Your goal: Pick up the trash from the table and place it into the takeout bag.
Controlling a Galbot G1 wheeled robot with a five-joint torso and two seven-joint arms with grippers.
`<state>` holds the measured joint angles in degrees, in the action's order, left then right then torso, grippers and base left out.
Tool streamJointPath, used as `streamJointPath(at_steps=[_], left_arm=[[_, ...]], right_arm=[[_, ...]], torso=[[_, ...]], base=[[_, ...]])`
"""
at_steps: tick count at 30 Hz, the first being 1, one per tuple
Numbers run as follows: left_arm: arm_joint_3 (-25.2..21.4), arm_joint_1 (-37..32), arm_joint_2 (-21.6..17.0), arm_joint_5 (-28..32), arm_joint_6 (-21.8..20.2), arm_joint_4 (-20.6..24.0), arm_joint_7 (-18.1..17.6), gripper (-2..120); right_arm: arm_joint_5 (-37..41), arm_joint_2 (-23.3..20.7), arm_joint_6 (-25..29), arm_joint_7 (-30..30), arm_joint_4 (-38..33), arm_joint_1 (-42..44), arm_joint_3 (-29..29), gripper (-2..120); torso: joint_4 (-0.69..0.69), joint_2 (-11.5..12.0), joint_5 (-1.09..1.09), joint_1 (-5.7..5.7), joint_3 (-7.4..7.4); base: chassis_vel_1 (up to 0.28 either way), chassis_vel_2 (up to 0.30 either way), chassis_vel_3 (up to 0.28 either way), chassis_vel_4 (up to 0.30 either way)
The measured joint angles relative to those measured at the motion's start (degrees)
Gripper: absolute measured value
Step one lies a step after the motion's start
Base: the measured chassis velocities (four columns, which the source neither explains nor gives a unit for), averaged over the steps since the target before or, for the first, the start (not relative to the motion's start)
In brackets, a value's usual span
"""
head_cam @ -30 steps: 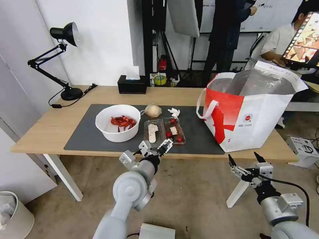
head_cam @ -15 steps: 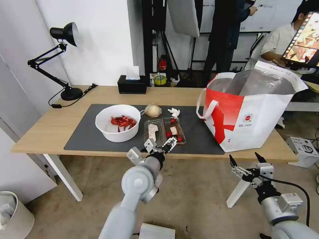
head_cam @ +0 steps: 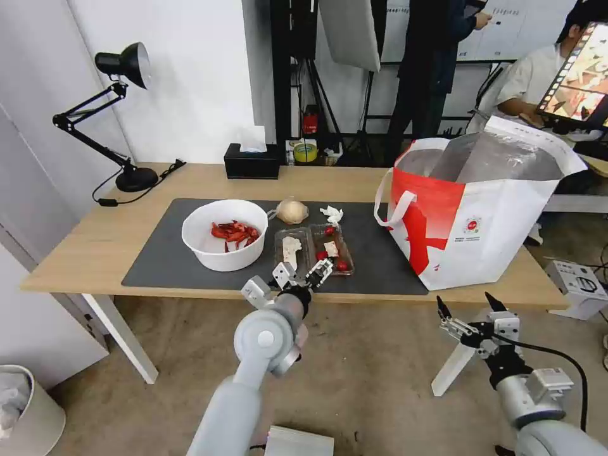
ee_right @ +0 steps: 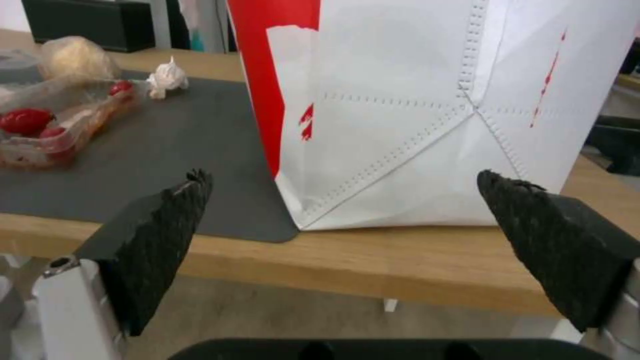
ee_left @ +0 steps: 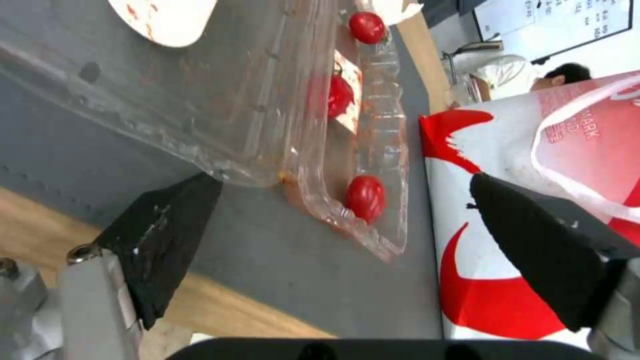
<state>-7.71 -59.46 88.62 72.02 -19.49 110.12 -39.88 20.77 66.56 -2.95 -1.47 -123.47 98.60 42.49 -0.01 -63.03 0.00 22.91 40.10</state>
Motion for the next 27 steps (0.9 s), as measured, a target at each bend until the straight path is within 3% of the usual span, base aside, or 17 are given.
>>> streamJointPath(at_steps=[15,27], left_arm=[[-1.81,-0.01,-0.88,-0.02,3.13,0.84,-0.43,100],[-1.59,-0.48,-1.49,-1.42,6.43,3.60,3.99,100]], right_arm=[[-0.37,0.49,0.21,0.07,0.32,0.07,-0.47,100],[-1.34,1.16,1.20,0.24,-0.08,0.91,-0.54,100]], torso=[[0.01,0.00,0.00,0.00,0.00],[0.01,0.00,0.00,0.01,0.00]], base=[[0.000,0.000,0.000,0.000],[0.000,0.000,0.000,0.000]])
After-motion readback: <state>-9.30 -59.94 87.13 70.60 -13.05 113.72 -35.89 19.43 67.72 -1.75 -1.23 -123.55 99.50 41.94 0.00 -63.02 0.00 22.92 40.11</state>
